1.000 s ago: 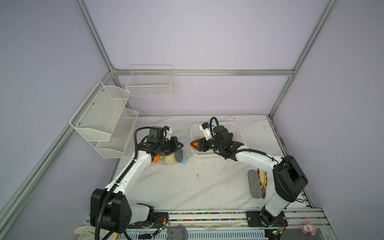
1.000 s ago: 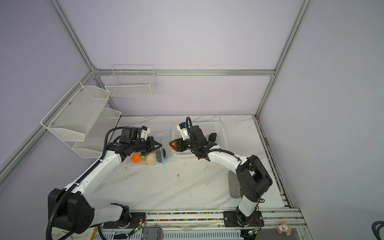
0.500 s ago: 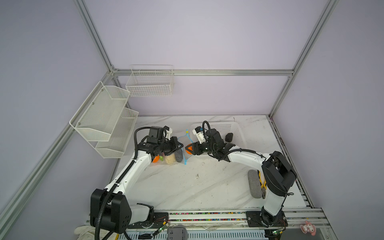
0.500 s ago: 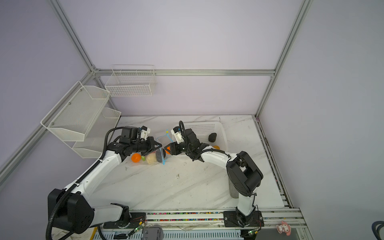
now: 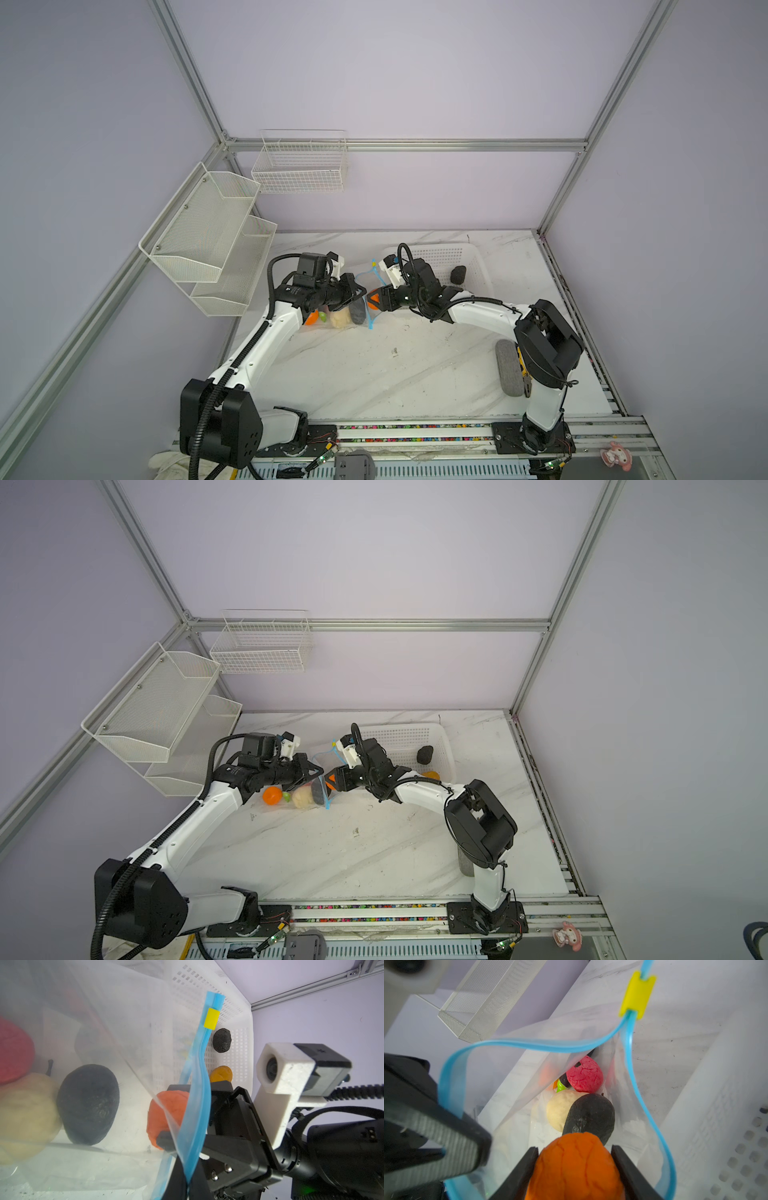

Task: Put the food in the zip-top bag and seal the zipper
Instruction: 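Lower the orange into the bag mouth and open the right gripper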

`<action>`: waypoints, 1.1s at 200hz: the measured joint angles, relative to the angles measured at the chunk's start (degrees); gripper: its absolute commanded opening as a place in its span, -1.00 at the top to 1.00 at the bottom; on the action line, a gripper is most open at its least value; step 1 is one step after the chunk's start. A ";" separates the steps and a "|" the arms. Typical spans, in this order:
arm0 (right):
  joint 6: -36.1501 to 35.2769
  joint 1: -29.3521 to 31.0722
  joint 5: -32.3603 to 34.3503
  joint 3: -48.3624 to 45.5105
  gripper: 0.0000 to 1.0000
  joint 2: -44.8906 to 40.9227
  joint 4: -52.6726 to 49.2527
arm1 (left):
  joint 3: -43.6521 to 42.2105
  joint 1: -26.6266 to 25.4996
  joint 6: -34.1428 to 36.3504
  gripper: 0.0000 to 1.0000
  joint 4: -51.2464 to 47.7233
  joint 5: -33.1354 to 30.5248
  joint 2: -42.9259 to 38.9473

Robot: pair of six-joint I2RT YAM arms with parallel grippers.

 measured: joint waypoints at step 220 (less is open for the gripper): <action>0.02 0.68 2.03 0.22 -0.39 0.50 -0.87 | 0.00 0.00 0.00 1.00 -0.04 -0.24 -0.57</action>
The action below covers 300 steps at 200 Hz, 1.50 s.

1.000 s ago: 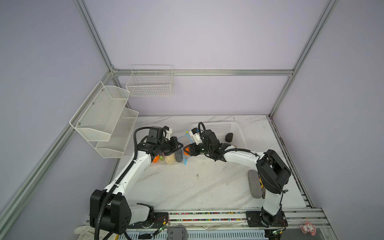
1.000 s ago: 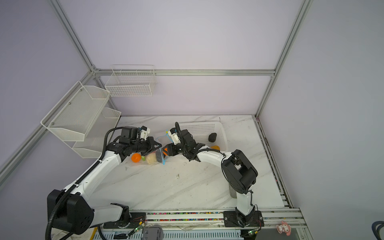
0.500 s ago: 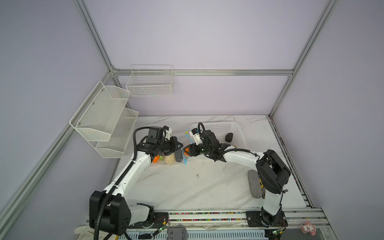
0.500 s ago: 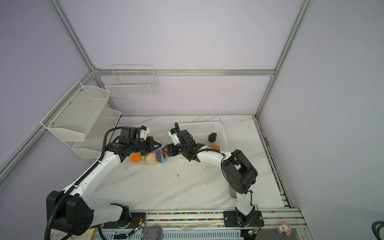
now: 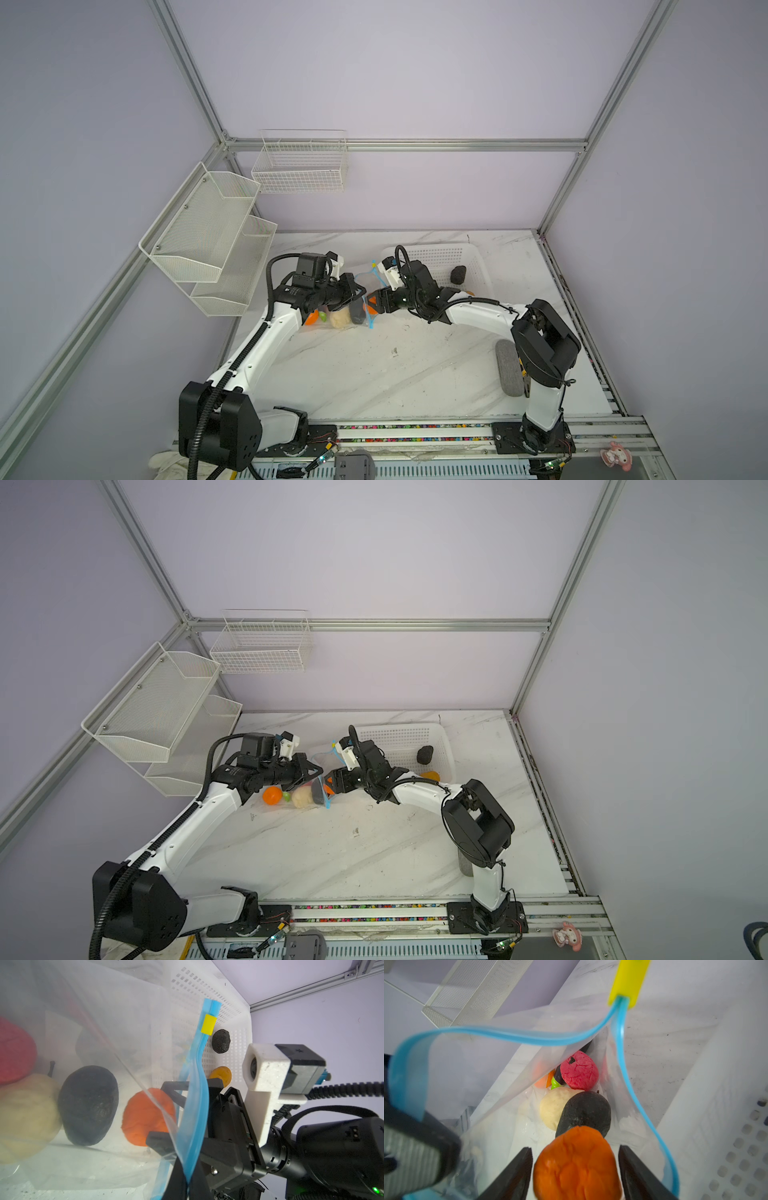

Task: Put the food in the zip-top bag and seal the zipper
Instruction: 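Lower the orange into the bag mouth and open the right gripper, then withdraw the right gripper from the bag back over the basket, then lower the right gripper onto the dark eggplant and close on it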

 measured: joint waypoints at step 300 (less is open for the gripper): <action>1.51 -24.06 35.89 8.46 -0.49 0.57 -28.72 | 0.00 0.00 0.04 1.00 0.07 0.33 0.02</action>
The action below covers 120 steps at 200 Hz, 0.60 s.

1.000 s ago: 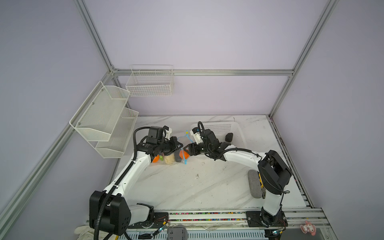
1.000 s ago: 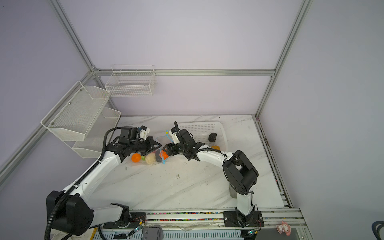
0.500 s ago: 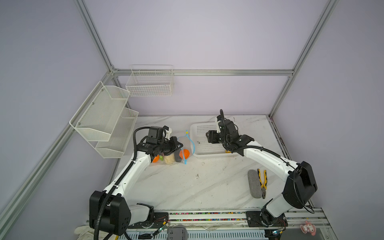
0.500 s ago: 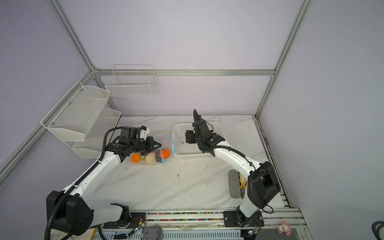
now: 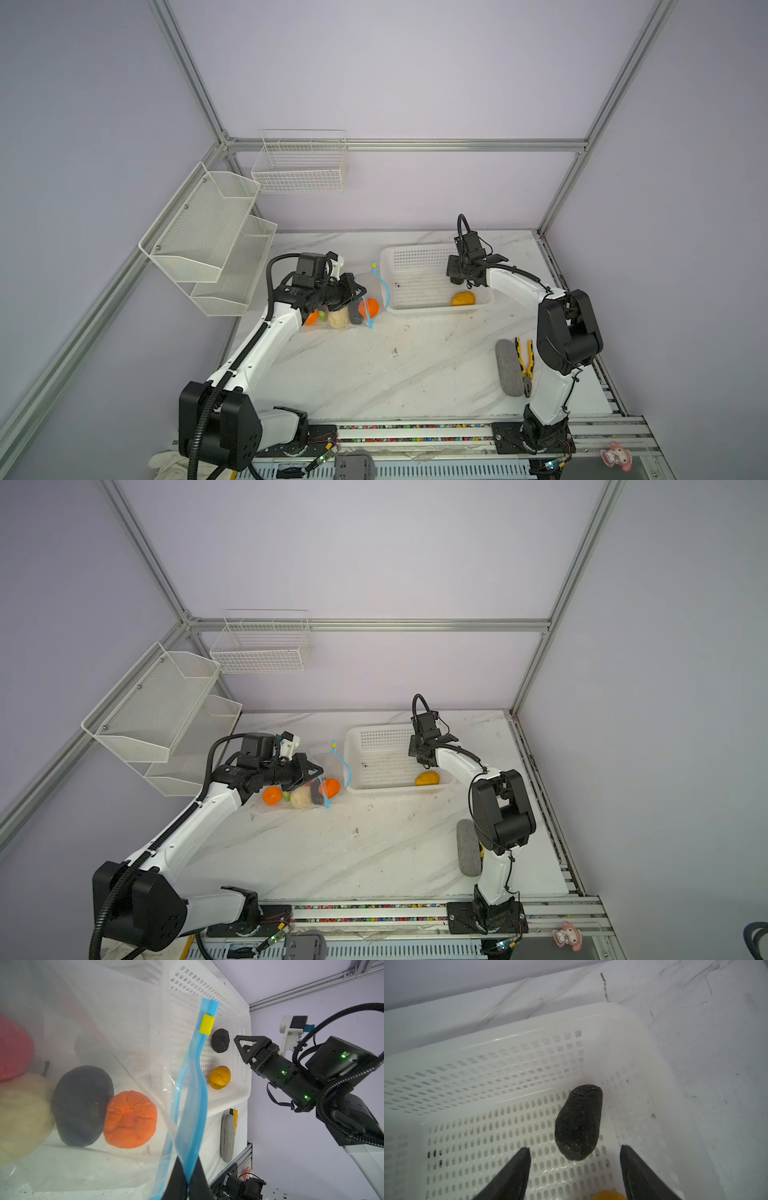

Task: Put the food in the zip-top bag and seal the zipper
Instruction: 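Lower the right gripper onto the dark eggplant and close on it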

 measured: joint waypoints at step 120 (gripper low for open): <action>-0.44 -0.50 -1.14 3.58 -0.27 8.07 0.11 | 0.00 0.00 0.00 1.00 0.42 0.17 0.00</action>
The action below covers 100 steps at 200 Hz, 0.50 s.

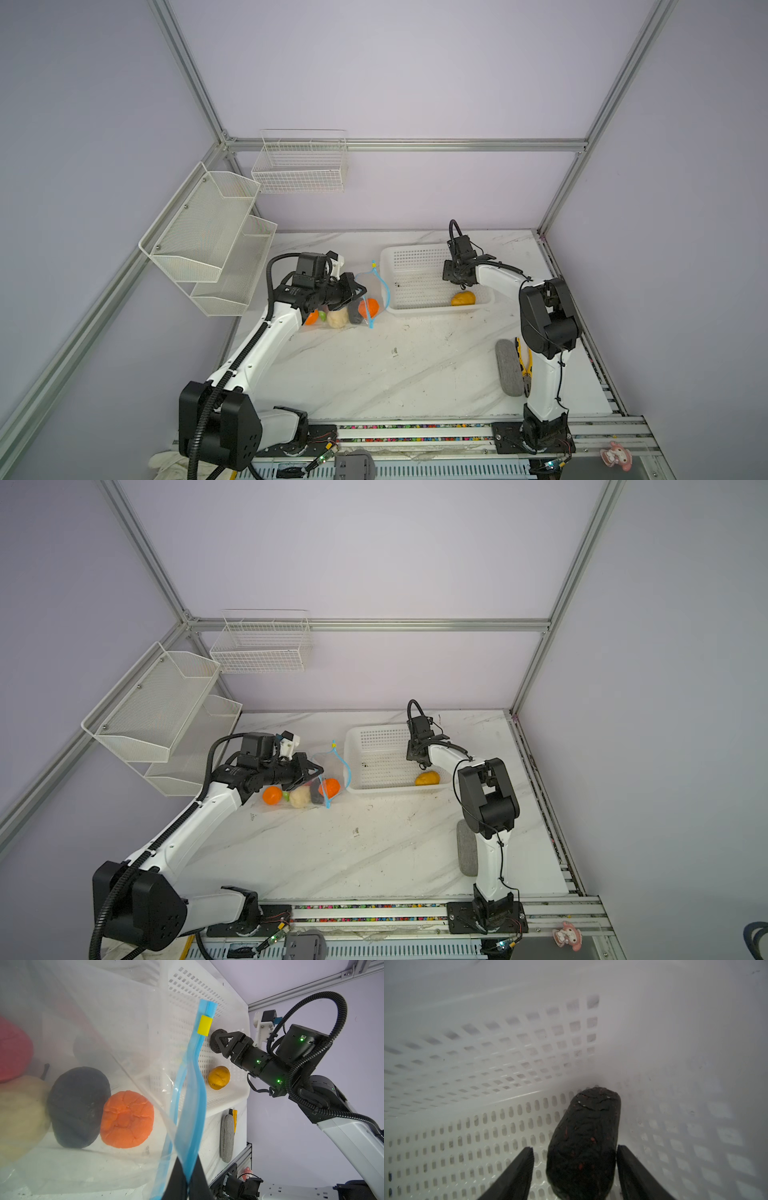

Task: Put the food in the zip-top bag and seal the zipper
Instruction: 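Lower the right gripper onto the dark eggplant and close on it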

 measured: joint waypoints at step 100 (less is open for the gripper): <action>-0.15 -0.57 -0.33 1.25 -0.23 1.66 0.28 | 0.00 0.00 0.00 1.00 0.07 -0.02 0.00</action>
